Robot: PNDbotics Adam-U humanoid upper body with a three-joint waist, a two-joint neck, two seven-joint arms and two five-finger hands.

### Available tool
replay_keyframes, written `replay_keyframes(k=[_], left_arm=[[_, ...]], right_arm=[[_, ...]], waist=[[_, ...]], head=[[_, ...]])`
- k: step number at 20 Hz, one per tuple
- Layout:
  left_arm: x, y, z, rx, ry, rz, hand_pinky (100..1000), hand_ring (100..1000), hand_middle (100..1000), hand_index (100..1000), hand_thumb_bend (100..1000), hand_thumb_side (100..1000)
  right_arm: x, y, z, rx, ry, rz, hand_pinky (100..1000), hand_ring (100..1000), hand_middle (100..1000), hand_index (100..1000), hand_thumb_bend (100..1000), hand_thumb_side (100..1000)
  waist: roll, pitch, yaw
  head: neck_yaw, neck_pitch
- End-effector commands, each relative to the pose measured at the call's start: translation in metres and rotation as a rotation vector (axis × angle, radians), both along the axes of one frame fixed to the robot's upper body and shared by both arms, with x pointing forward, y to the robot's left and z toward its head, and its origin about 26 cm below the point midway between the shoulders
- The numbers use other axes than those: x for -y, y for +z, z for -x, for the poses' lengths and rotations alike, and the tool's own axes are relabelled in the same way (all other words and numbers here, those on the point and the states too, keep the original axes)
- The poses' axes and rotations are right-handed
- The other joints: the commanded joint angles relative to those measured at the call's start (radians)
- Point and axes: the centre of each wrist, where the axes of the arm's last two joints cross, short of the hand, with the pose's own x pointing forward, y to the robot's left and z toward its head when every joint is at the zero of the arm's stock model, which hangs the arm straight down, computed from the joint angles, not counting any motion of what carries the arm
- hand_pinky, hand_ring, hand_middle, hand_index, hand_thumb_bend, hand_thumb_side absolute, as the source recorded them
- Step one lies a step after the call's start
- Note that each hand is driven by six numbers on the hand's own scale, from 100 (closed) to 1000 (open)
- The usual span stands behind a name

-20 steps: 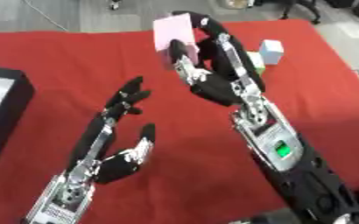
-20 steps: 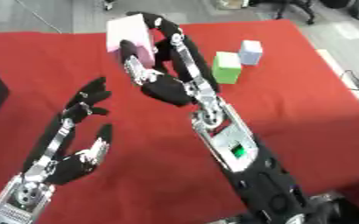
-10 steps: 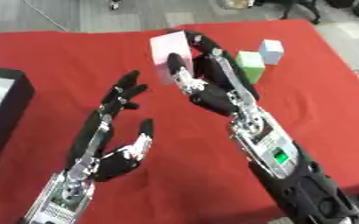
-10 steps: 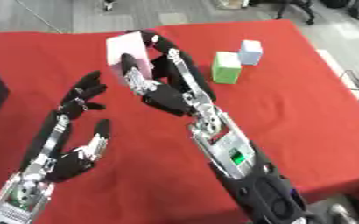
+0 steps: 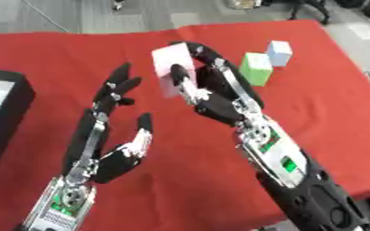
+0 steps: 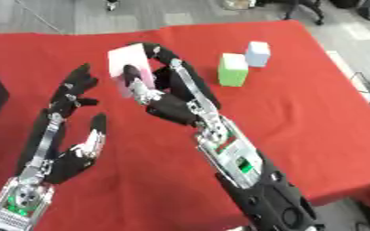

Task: Pick up the objects with one hand, pass them to the other hand, and then place them into the box on the other side of the table.

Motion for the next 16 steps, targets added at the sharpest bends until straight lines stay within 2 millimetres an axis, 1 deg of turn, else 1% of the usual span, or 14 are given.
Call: replay_keyframes(k=[1,4,5,6,7,8,10,11,14,16], left_arm=[[0.0,0.015,0.002,0.078,0.009,0.02,760,1000,1000,925,100,613],[0.001,0.019,0.004,0.119,0.005,0.014,774,1000,1000,930,100,601],[0.0,0.021,0.005,0.141,0.0,0.007,781,1000,998,935,100,540],[-0.001,0.023,0.006,0.165,-0.005,-0.001,789,1000,984,940,100,450],[-0.002,0.027,0.006,0.193,-0.009,-0.009,795,1000,972,945,100,382],[-0.003,0.03,0.007,0.223,-0.01,-0.016,797,1000,967,947,119,358],[-0.007,0.037,0.008,0.281,-0.01,-0.031,805,972,936,954,263,275],[-0.008,0.04,0.009,0.305,-0.008,-0.039,806,967,932,956,282,268],[-0.01,0.045,0.012,0.369,-0.002,-0.063,818,933,905,970,390,208],[-0.012,0.046,0.013,0.403,0.011,-0.076,826,920,894,979,434,175]], right_arm=[[0.002,0.002,0.001,-0.007,0.031,0.013,100,100,100,100,100,391],[0.001,0.001,0.001,-0.029,0.053,0.019,100,100,100,100,100,375],[0.0,0.0,0.001,-0.037,0.064,0.023,100,100,100,100,100,371],[0.0,0.0,0.001,-0.045,0.075,0.026,100,100,100,100,100,364],[-0.001,0.0,0.001,-0.053,0.088,0.03,100,100,100,100,100,360],[-0.001,-0.001,0.002,-0.062,0.102,0.034,100,100,100,100,100,358],[-0.002,-0.001,0.002,-0.077,0.125,0.039,100,100,100,100,100,350],[-0.002,0.0,0.002,-0.082,0.134,0.041,100,100,100,100,100,349],[-0.002,0.0,0.002,-0.098,0.152,0.045,100,100,100,100,100,341],[-0.002,0.0,0.002,-0.107,0.165,0.046,100,100,100,100,100,337]], waist=[[0.017,-0.013,-0.001],[0.017,-0.012,-0.003],[0.017,-0.012,-0.003],[0.018,-0.012,-0.003],[0.018,-0.012,-0.003],[0.018,-0.012,-0.003],[0.019,-0.012,-0.003],[0.019,-0.012,-0.003],[0.019,-0.012,-0.004],[0.019,-0.012,-0.004]], head=[[-0.004,-0.001],[-0.005,-0.001],[-0.006,-0.001],[-0.007,-0.001],[-0.008,-0.001],[-0.009,-0.001],[-0.011,-0.001],[-0.011,-0.001],[-0.013,-0.001],[-0.014,-0.001]])
